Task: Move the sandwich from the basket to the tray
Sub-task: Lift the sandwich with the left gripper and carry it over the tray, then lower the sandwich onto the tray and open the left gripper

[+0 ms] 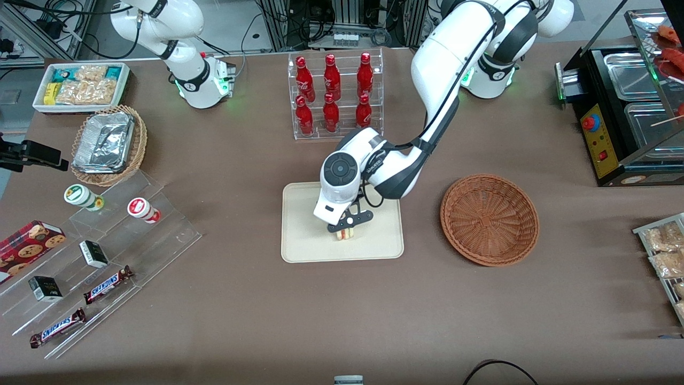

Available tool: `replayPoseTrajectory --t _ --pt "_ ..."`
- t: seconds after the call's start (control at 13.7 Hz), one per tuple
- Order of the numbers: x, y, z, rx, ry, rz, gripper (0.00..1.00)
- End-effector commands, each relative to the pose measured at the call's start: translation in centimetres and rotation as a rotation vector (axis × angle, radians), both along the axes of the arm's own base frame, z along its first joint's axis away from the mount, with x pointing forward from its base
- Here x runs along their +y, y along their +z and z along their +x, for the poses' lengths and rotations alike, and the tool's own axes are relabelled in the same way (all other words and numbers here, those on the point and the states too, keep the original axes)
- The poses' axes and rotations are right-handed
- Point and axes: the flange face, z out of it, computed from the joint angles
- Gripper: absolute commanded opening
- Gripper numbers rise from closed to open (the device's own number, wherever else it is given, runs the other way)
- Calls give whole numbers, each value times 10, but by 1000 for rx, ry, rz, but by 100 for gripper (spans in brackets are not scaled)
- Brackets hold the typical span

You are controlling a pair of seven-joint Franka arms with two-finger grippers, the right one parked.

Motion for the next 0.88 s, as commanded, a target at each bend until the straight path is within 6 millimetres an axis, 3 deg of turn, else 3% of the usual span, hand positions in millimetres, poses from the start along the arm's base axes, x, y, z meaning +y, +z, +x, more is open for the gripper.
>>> replayPoseTrajectory --t 0.0,0.51,0.59,0.66,0.73,0.8 --pt "-5 1 10 5 7 49 0" --pt "-12 -21 6 -38 47 83 0" --pt "-12 -21 5 -37 47 84 23" --pt "-12 -21 5 -38 45 85 86" --pt "-12 -19 6 -40 46 83 100" --pt "-12 -14 6 -45 46 79 100"
